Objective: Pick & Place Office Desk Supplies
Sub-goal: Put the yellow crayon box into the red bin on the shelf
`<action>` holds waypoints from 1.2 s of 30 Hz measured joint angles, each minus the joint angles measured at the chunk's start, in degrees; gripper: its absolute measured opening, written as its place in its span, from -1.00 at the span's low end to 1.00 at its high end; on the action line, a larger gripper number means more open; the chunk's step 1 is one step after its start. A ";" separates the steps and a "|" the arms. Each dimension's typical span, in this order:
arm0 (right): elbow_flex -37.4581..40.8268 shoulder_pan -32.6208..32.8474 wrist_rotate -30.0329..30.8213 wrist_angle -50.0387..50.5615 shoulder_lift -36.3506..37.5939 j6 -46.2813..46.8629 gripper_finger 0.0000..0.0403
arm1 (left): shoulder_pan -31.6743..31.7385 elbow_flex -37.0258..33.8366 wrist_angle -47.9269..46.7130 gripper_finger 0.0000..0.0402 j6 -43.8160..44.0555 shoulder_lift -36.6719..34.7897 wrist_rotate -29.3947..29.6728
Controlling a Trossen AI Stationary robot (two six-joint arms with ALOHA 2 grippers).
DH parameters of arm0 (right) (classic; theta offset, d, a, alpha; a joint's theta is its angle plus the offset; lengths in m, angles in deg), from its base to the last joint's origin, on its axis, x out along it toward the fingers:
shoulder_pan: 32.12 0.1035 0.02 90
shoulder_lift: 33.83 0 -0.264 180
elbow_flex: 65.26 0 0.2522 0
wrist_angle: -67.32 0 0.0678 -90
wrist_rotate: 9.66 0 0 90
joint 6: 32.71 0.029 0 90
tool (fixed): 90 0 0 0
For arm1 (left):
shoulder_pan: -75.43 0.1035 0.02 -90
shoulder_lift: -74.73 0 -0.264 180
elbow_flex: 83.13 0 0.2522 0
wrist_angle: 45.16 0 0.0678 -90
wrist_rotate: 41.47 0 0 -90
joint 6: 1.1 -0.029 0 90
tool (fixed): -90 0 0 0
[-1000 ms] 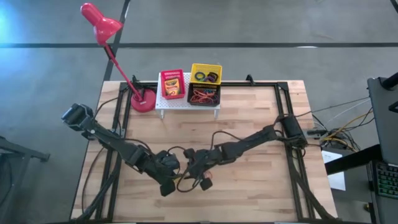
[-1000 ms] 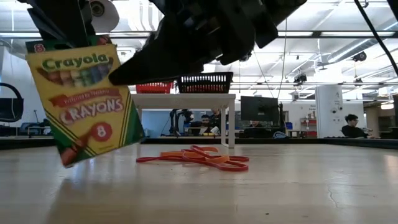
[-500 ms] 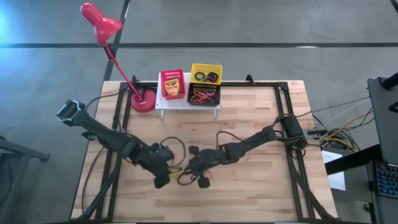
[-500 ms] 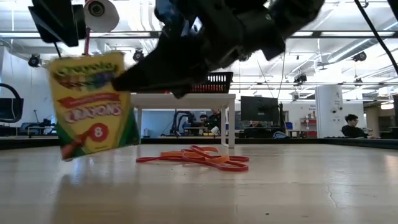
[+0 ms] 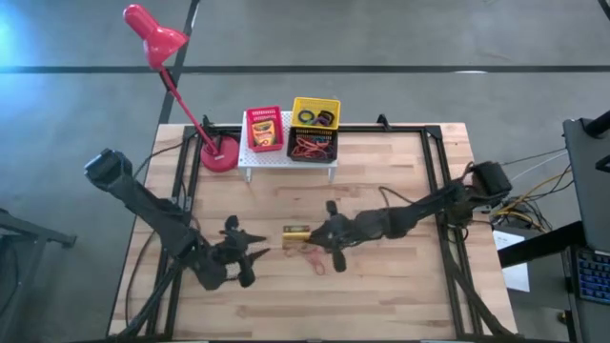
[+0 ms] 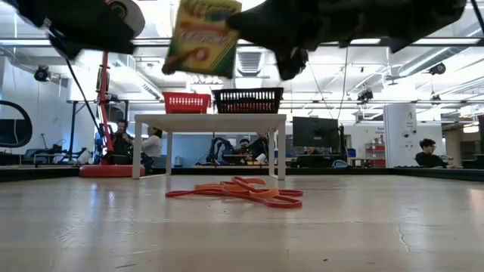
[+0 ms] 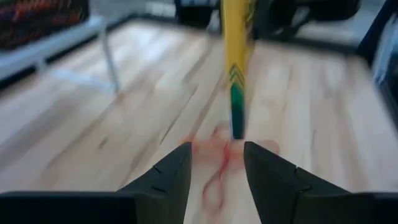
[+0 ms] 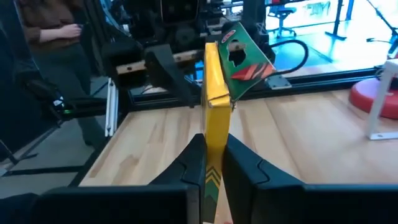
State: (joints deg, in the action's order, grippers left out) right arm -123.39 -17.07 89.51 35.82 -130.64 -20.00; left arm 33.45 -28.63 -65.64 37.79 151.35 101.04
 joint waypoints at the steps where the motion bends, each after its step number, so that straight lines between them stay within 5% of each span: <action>1: 0.77 -0.01 0.02 0.22 1.10 0.00 -0.85 | 0.73 -2.42 7.91 -0.24 -3.84 0.37 0.14; 6: 1.74 -0.04 0.02 0.42 3.04 -0.07 -0.84 | 5.12 -12.47 41.02 -0.24 -18.97 0.48 -4.11; 10: 1.72 -0.04 -0.02 0.22 3.05 0.08 -0.84 | 9.39 -15.02 53.77 -0.24 -26.13 1.17 -14.92; 13: 1.67 -0.04 0.00 -0.01 3.05 0.20 -0.84 | 11.96 -13.50 53.15 -0.22 -26.72 2.89 -20.80; 36: 2.17 0.33 -0.21 3.26 4.41 0.36 -0.83 | 13.52 -9.24 48.20 -0.15 -26.53 5.31 -20.77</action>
State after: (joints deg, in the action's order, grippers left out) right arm -121.22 -16.74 89.30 39.09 -126.23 -19.64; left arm 46.97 -37.87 -17.43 11.26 156.66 80.27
